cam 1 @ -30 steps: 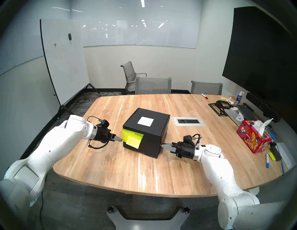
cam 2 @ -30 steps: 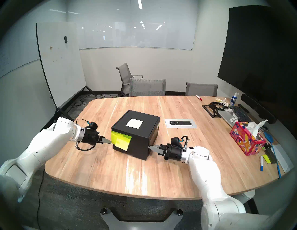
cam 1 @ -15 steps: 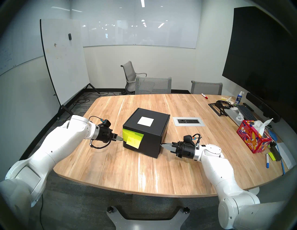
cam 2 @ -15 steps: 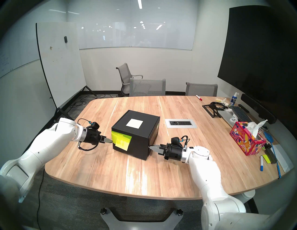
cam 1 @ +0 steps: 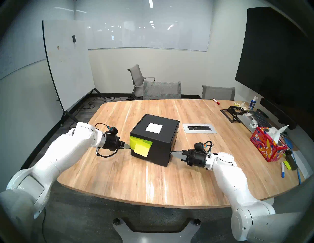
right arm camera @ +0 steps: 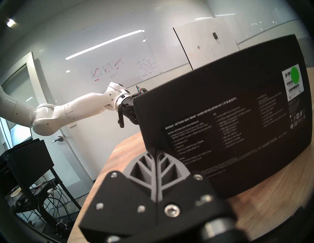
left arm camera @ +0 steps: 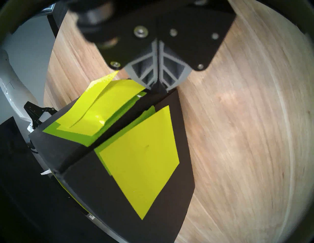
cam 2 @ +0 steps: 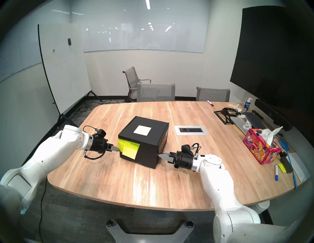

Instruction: Open the box and place the mouse inside

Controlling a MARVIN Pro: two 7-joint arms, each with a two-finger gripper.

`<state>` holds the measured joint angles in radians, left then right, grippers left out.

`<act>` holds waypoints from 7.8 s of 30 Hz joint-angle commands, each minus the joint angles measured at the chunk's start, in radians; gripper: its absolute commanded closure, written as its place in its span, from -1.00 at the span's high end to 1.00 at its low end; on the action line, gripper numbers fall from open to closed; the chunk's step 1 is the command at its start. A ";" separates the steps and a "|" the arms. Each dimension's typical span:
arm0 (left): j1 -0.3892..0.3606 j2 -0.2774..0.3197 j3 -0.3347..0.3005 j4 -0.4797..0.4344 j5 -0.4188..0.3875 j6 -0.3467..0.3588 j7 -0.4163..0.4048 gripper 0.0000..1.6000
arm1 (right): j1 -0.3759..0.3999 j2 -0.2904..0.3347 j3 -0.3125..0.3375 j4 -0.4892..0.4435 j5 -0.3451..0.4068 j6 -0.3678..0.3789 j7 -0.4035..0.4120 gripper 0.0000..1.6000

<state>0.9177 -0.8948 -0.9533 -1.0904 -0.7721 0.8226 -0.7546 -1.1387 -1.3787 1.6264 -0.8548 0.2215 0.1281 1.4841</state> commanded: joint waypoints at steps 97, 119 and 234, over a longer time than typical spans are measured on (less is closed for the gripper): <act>-0.291 0.298 0.299 -0.189 -0.442 0.137 -0.208 -1.00 | 0.143 0.050 -0.136 -0.232 -0.043 0.099 -0.001 -1.00; -0.337 0.329 0.308 -0.222 -0.562 0.137 -0.188 -1.00 | 0.274 0.118 -0.155 -0.253 -0.096 0.153 -0.001 -1.00; -0.574 0.242 0.599 -0.019 -0.625 0.137 -0.113 -1.00 | 0.623 0.185 -0.568 0.158 0.203 0.007 -0.001 -1.00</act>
<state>0.3767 -0.6442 -0.3523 -1.1175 -1.3992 0.9620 -0.8404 -0.4452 -1.1984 1.0561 -0.6042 0.3575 0.1007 1.4847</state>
